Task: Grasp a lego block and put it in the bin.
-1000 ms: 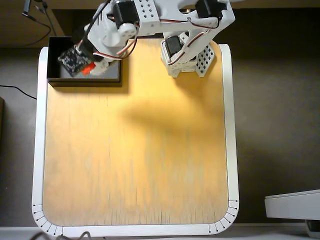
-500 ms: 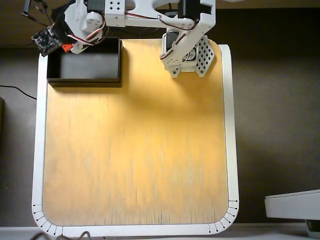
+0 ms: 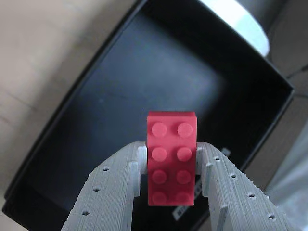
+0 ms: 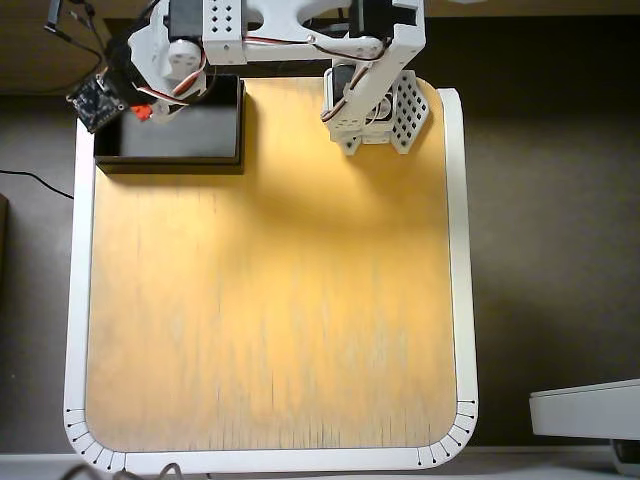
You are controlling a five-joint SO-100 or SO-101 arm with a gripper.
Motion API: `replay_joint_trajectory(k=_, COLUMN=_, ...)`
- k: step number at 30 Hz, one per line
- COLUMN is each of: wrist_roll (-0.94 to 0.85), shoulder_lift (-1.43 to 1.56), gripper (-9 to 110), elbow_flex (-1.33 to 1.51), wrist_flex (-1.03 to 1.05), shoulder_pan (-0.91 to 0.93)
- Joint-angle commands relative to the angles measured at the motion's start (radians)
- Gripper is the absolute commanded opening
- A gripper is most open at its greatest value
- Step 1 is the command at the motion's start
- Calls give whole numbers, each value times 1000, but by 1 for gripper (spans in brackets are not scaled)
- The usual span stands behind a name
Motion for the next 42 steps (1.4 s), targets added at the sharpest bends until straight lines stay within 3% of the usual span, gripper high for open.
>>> replay_joint_trajectory(k=1, wrist_roll=-3, shoulder_lift=17, gripper=0, elbow_flex=-2, wrist_flex=-26, shoulder_pan=-17)
replay_joint_trajectory(k=16, wrist_roll=52, shoulder_lift=18, gripper=1, elbow_flex=49, wrist_flex=-26, shoulder_pan=-5)
replay_joint_trajectory(k=36, wrist_roll=183, shoulder_lift=21, gripper=21, elbow_flex=58, wrist_flex=-31, shoulder_pan=60)
replay_joint_trajectory(k=42, wrist_roll=160, shoulder_lift=107, gripper=21, elbow_flex=58, wrist_flex=-28, shoulder_pan=14)
